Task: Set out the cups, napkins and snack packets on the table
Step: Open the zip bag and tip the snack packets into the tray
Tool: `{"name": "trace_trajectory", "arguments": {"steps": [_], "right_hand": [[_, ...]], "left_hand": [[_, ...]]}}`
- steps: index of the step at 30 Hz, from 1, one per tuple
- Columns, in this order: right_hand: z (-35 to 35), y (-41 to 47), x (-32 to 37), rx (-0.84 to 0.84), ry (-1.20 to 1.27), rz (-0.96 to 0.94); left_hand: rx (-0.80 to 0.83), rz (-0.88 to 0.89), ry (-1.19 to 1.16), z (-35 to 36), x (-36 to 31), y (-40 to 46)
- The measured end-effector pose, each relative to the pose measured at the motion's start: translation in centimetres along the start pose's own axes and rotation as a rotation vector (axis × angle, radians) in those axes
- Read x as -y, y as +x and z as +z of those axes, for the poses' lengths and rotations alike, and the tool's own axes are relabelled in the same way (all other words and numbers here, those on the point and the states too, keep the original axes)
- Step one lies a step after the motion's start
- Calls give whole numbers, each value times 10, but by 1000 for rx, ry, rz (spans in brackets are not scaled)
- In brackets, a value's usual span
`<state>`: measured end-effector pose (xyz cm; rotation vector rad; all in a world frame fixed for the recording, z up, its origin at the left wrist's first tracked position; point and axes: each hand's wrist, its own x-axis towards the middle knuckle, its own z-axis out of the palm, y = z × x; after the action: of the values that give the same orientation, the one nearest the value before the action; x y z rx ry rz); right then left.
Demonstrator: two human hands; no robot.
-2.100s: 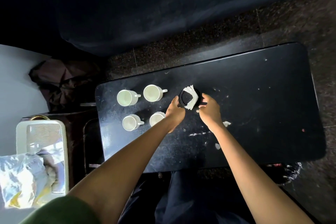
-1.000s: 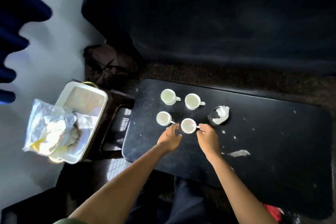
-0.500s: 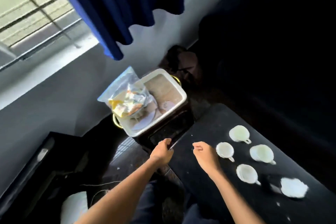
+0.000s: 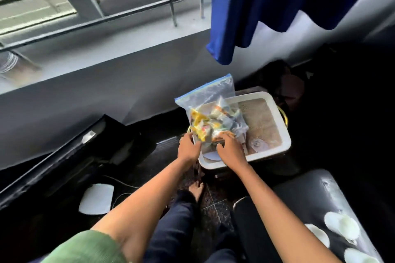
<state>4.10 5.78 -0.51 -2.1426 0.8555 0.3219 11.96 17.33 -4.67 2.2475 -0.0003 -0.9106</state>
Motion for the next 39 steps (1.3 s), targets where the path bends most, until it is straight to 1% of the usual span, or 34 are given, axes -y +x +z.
{"name": "trace_trajectory", "arguments": {"steps": [2,7,9,11,14,17,22,25,27,28,29,31,33,35,36,37,39], "right_hand": [[8,16,10,26,-95,-20],[25,35,14,179,-303,-26],[26,35,9,257,-304,-9],[28,60,15,278,-323,31],[35,43,1,335,-371,43],[46,22,-9,382,-372,61],[40,11,-24,378,-340,133],[35,5,-26,384,-327,162],[28,2,-23,307,-270,168],[23,1,-20,220,-221,164],[17,-1,-15,103,-167,162],[1,-5,-1,-182,-12,190],[-18,-7,15,-440,187,256],[-37,-8,29,-616,320,283],[-44,-7,34,-654,360,284],[-49,-5,38,-657,383,296],[-54,-1,43,-603,403,358]], "left_hand": [[-15,-42,-48,-7,0,13],[48,-91,-135,-10,-3,33],[62,-97,-193,-12,-13,34],[88,-128,-271,-17,-27,70],[101,-174,-398,-17,-28,66],[74,-253,-420,-19,-19,65],[178,-107,-416,-17,-20,66],[161,-33,-351,-13,-18,52],[125,8,-308,-9,-19,40],[103,26,-295,-6,-20,34],[77,47,-266,-5,-20,26],[33,124,-135,-4,-19,11],[18,251,35,-2,-11,-5],[13,414,177,0,0,-22],[4,507,240,0,6,-28],[-9,593,300,0,11,-33],[-48,752,409,-2,14,-37]]}}
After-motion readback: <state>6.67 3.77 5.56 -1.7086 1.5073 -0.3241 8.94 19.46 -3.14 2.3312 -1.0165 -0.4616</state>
